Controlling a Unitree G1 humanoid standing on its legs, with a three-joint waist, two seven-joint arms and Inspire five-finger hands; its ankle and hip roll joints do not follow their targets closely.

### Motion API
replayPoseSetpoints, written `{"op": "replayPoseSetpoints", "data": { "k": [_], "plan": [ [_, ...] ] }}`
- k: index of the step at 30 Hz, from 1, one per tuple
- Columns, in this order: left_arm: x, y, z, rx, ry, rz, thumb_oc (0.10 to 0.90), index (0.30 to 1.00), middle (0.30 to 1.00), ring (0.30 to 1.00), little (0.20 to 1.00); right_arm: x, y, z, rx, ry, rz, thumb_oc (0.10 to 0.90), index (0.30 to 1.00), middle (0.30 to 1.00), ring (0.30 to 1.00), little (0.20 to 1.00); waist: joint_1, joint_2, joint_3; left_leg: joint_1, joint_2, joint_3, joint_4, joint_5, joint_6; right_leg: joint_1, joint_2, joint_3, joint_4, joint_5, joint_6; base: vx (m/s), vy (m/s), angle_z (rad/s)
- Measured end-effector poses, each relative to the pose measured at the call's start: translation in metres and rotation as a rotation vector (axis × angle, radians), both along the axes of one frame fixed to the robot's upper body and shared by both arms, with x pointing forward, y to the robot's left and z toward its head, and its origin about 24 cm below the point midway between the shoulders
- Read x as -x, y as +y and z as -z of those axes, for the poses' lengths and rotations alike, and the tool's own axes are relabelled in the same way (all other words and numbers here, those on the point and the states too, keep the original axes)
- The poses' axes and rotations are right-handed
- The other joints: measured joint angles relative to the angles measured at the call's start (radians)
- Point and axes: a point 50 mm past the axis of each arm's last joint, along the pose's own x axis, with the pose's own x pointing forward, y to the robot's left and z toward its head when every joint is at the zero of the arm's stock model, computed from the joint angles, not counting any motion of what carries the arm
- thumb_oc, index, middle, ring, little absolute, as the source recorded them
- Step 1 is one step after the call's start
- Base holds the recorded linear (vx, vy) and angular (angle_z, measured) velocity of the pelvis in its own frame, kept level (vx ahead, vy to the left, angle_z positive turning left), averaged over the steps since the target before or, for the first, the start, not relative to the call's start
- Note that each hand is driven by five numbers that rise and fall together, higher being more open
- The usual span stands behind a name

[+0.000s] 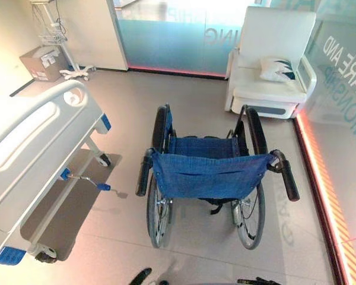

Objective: Push the wheelchair next to the bed

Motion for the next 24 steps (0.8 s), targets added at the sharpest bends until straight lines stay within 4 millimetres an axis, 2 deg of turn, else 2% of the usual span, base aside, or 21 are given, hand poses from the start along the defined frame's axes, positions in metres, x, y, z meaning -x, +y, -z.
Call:
{"op": "replayPoseSetpoints", "data": {
  "k": [3,5,6,8,10,13,17,24],
  "plan": [
    [-0.022,0.012,-0.014,-0.003,-0.131,-0.023,0.800,0.900,0.900,0.900,0.900,-0.017,-0.027,-0.017,0.109,-0.094,0.059,0.800,0.900,0.900,0.900,0.900,-0.002,0.011,0.002,0.003,-0.002,0.002,-0.005,0.001,0.000,0.000,0.000,0.003,-0.004,0.001,0.001,0.00,0.000,0.00],
    [-0.044,0.027,-0.034,-0.005,-0.279,-0.008,0.800,0.900,0.900,0.900,0.900,-0.033,-0.054,-0.041,0.201,-0.210,0.108,0.800,0.900,0.900,0.900,0.900,-0.002,0.016,0.007,0.003,-0.002,0.005,-0.009,0.002,0.000,0.002,0.002,0.003,-0.016,0.009,0.001,-0.01,0.011,-0.02],
    [-0.050,0.030,-0.039,0.000,-0.320,-0.017,0.800,0.900,0.900,0.900,0.900,-0.038,-0.061,-0.047,0.224,-0.242,0.123,0.800,0.900,0.900,0.900,0.900,-0.002,0.017,0.008,0.002,-0.002,0.007,-0.009,0.002,0.000,0.002,0.003,0.004,-0.020,0.011,0.001,-0.01,0.022,-0.05],
    [-0.070,0.045,-0.063,0.014,-0.468,-0.036,0.800,0.900,0.900,0.900,0.900,-0.052,-0.081,-0.071,0.296,-0.357,0.183,0.800,0.900,0.900,0.900,0.900,-0.002,0.019,0.008,0.001,-0.002,0.008,-0.009,0.002,0.000,0.001,0.003,0.008,-0.022,0.012,0.001,0.00,0.009,-0.02],
    [-0.083,0.052,-0.080,0.028,-0.571,-0.035,0.800,0.900,0.900,0.900,0.900,-0.062,-0.091,-0.088,0.276,-0.472,0.281,0.800,0.900,0.900,0.900,0.900,-0.002,0.018,0.008,0.001,-0.003,0.009,-0.009,0.002,0.000,0.000,0.003,0.013,-0.024,0.012,0.002,0.00,0.000,-0.03],
    [-0.099,0.057,-0.101,0.073,-0.702,-0.006,0.800,0.900,0.900,0.900,0.900,-0.085,-0.092,-0.114,0.202,-0.690,0.385,0.800,0.900,0.900,0.900,0.900,-0.004,0.022,0.007,0.002,-0.003,0.020,-0.009,0.002,0.000,0.000,0.004,0.022,-0.036,0.021,0.002,0.01,0.024,-0.09],
    [-0.112,0.050,-0.115,0.183,-0.819,-0.015,0.800,0.900,0.900,0.900,0.900,-0.115,-0.085,-0.143,0.166,-0.872,0.312,0.800,0.900,0.900,0.900,0.900,-0.006,0.027,0.005,0.003,-0.004,0.024,-0.009,0.002,0.000,0.002,0.005,0.025,-0.048,0.031,0.001,0.02,0.017,-0.04],
    [-0.124,0.040,-0.141,0.257,-0.954,0.032,0.800,0.900,0.900,0.900,0.900,-0.135,-0.069,-0.186,0.126,-1.104,0.153,0.800,0.900,0.900,0.900,0.900,-0.001,0.031,0.002,-0.004,-0.004,0.022,-0.009,0.002,0.000,0.004,0.007,0.023,-0.064,0.038,0.001,0.00,0.000,0.00]
  ]
}}
